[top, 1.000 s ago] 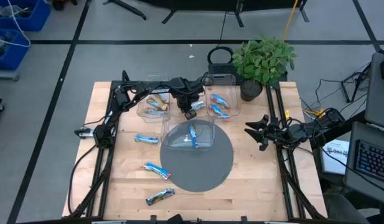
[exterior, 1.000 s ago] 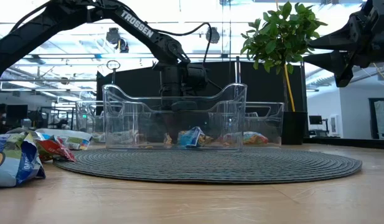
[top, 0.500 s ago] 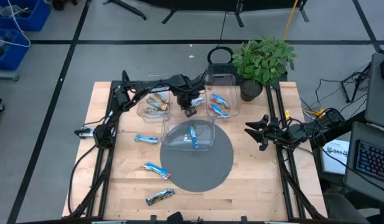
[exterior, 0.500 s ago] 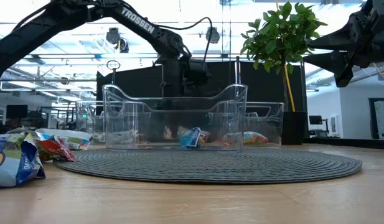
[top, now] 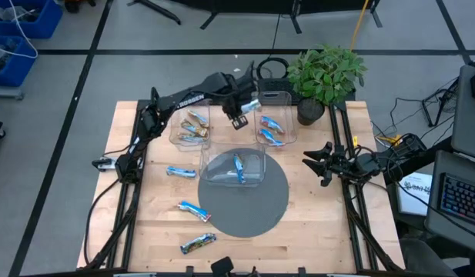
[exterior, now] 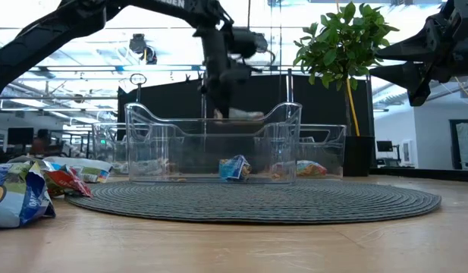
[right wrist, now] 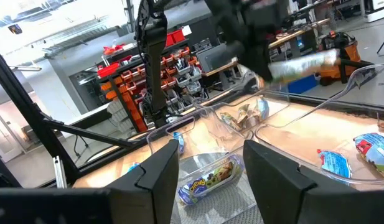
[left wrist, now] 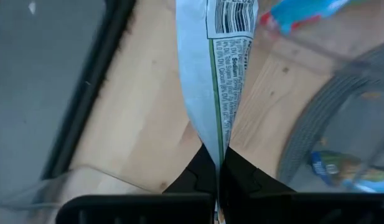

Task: Pick and place Granola Bars by type
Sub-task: Put the yellow granola bar into the top left transparent bin

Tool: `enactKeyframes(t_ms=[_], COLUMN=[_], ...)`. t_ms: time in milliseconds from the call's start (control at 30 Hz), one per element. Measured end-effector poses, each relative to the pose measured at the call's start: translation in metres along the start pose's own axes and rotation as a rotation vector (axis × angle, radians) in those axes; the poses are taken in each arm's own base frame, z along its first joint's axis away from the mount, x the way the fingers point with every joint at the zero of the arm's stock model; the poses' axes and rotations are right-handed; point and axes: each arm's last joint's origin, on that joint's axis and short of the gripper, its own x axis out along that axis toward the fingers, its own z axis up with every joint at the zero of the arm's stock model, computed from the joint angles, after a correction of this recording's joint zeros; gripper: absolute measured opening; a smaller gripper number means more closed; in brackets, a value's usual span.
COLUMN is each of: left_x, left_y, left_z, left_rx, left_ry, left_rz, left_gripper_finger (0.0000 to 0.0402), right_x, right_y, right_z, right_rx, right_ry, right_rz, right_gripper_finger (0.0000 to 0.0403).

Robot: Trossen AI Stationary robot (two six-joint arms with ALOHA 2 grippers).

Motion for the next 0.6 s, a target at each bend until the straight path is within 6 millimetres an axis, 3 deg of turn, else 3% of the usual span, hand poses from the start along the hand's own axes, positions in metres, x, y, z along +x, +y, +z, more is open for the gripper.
enactKeyframes(t_ms=[167, 600], left_x=[-0.032, -0.105], left_y=[0.000, -0.005], left_z=[0.001, -0.035], left_rx=[0.001, 0.010], left_ry=[-0.038, -0.079], left_rz=[-0.001, -0.011], left_gripper_finger=[0.0005, 0.0005], right_x=[0.000, 0.000], right_y=[0.000, 0.000], right_z=[0.000, 0.000], right_rx=[0.000, 0.000], right_ry=[0.000, 0.000], right_rz=[0.000, 0.000], right_gripper_finger=[0.0171, 0.0171])
